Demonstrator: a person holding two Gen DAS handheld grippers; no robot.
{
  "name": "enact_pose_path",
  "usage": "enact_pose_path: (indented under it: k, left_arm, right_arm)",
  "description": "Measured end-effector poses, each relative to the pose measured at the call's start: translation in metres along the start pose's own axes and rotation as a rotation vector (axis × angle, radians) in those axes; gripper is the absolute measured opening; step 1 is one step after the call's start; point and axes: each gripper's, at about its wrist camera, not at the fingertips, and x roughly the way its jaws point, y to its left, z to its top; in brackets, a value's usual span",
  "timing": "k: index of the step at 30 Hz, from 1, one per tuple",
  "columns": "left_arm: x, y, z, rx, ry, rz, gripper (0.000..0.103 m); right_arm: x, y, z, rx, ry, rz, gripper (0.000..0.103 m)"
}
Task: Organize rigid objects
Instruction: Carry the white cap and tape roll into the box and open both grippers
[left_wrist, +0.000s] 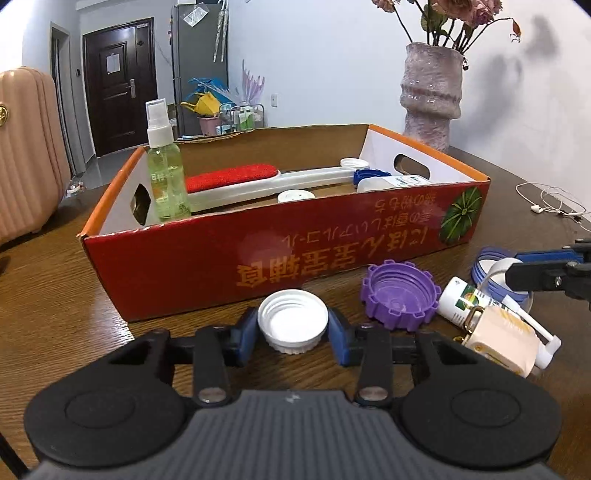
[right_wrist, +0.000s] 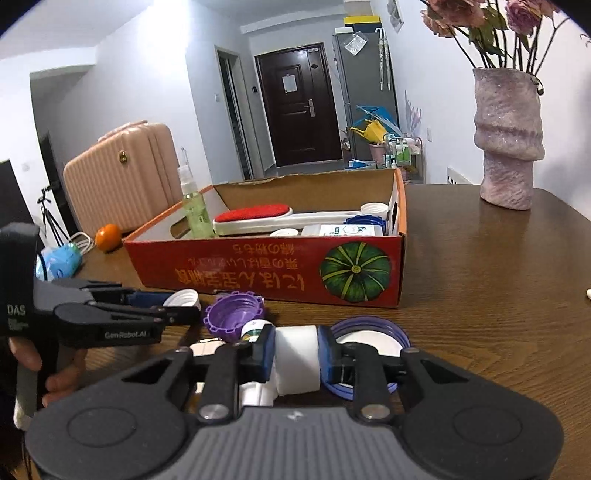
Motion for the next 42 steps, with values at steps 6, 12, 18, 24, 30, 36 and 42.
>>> enact_pose_path:
  k: [6, 12, 18, 24, 30, 36, 42]
  left_arm:
    - [-0.043, -0.001, -0.008, -0.059, -0.021, 0.067, 0.040]
    - [-0.130, -0.016, -0.043, -0.115, -0.097, 0.196, 0.040]
    - [-0.212, -0.039, -0.080, -0.172, -0.159, 0.175, 0.040]
    - [-0.257, -0.053, -0.103, -0.186, -0.183, 0.163, 0.040]
    - [-0.270, -0.066, -0.102, -0.167, -0.215, 0.116, 0.041]
    - [-0.241, -0.057, -0.058, -0.114, -0.237, 0.060, 0.041]
    - [-0.149, -0.018, 0.033, -0.122, -0.190, 0.008, 0.040]
  right_arm:
    - [-0.028, 0.009, 0.003, 0.006, -0.082, 0.001, 0.023]
    - [-0.077, 0.041, -0.011, -0.013, -0.093, 0.032, 0.023]
    - [-0.125, 0.078, -0.045, -0.035, -0.061, 0.064, 0.023]
    - [-0.167, 0.101, -0.074, -0.067, -0.057, 0.065, 0.023]
    - [-0.183, 0.097, -0.076, -0.038, -0.069, 0.067, 0.023]
    - [-0.165, 0.079, -0.030, -0.039, -0.116, 0.098, 0.023]
    - [-0.063, 0.041, 0.072, -0.046, -0.079, 0.128, 0.023]
